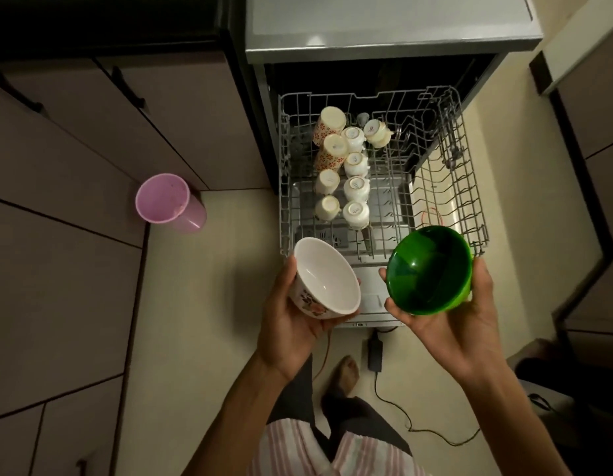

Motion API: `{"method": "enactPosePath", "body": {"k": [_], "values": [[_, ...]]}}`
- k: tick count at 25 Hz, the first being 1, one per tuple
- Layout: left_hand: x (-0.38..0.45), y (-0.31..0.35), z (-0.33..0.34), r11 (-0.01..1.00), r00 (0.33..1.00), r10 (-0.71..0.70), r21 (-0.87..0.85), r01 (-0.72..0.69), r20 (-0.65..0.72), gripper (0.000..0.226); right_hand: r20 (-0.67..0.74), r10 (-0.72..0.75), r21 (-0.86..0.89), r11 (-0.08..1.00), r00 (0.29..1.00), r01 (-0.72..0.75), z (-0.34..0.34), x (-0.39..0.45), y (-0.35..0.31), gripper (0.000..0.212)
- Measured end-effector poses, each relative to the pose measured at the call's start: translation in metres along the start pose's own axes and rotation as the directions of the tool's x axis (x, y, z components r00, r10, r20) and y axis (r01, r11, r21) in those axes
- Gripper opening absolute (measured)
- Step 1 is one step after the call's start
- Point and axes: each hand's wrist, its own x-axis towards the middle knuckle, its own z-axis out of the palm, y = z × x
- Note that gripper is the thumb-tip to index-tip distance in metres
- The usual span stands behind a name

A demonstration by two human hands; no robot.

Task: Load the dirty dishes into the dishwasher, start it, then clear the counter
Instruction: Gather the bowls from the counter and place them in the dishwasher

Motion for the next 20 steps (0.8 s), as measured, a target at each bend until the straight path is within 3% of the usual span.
{"method": "enactPosePath", "body": {"k": [3,5,7,10,13,16,20], "values": [[0.035,0.017,0.001,0.962,0.998,0.02,0.274,-0.004,-0.055,0.082,-0.178,-0.086,-0.2,0.979,0.98,0.049,-0.001,0.04,-0.011,0.076],[0.063,0.025,-0.002,0.921,0.997,0.031,0.389,-0.002,-0.068,0.083,-0.275,-0.189,-0.443,0.895,0.943,0.05,-0.005,0.081,-0.017,0.069],[0.097,0.026,-0.009,0.884,0.996,0.039,0.467,0.006,-0.085,0.071,-0.313,-0.327,-0.686,0.727,0.892,0.025,-0.019,0.134,-0.023,0.076],[0.147,0.019,-0.017,0.84,0.992,0.074,0.542,-0.007,-0.101,0.035,-0.187,-0.479,-0.929,0.37,0.858,0.004,-0.052,0.223,-0.035,0.091],[0.191,0.006,-0.021,0.814,0.982,0.155,0.577,-0.065,-0.107,0.031,-0.05,-0.551,-0.998,0.057,0.833,-0.022,-0.085,0.311,-0.057,0.101],[0.235,-0.014,-0.026,0.792,0.966,0.24,0.595,-0.138,-0.096,0.05,0.041,-0.54,-0.977,-0.198,0.841,-0.079,-0.112,0.384,-0.074,0.1],[0.275,-0.034,-0.029,0.782,0.963,0.259,0.603,-0.161,-0.078,0.055,0.085,-0.453,-0.889,-0.437,0.888,-0.137,-0.131,0.44,-0.075,0.101]]}}
